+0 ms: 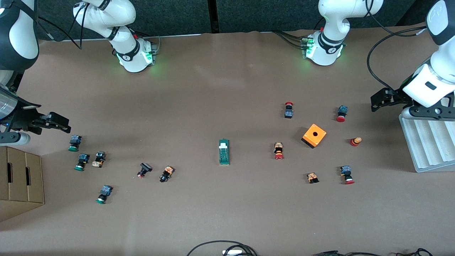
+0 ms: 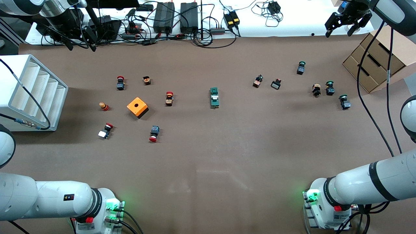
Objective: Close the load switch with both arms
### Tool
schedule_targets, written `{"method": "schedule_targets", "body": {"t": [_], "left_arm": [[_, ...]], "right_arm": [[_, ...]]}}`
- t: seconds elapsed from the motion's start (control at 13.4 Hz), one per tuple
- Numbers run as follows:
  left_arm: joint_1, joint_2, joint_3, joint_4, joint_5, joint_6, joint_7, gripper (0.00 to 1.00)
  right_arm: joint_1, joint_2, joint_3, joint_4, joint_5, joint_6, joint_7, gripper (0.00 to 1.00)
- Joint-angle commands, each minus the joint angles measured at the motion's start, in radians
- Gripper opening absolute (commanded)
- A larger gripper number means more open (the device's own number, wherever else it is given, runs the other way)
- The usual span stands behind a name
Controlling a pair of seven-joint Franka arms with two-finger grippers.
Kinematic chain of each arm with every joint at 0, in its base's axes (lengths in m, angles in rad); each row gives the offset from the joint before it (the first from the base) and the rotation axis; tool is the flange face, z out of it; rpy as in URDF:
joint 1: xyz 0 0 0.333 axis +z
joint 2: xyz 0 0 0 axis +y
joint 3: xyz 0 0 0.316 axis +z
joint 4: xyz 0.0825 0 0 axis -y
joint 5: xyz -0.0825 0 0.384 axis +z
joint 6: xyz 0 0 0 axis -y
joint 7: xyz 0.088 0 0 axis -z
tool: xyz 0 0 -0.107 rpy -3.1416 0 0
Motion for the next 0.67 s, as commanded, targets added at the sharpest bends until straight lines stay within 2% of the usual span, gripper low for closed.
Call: {"method": "schedule_targets", "body": {"t": [0.0,0.3,0.6], "left_arm": [[-0.007,-0.005,-0.006,-0.001,-0.058,-0.011,-0.042,1.00],[-0.013,-0.005,-0.141,0.009,-0.050,-0.006,-0.267,1.00],[-0.013,0.004,-0.239,0.020,-0.049,0.021,-0.448,1.00]], "right_arm": [[0.002,0.003,-0.001,0.004,-0.028,0.010,0.003,1.00],[0.007,0.003,-0.001,0.004,-0.030,0.010,0.003,1.00],[0.006,0.003,-0.001,0.004,-0.030,0.011,0.003,1.00]]}}
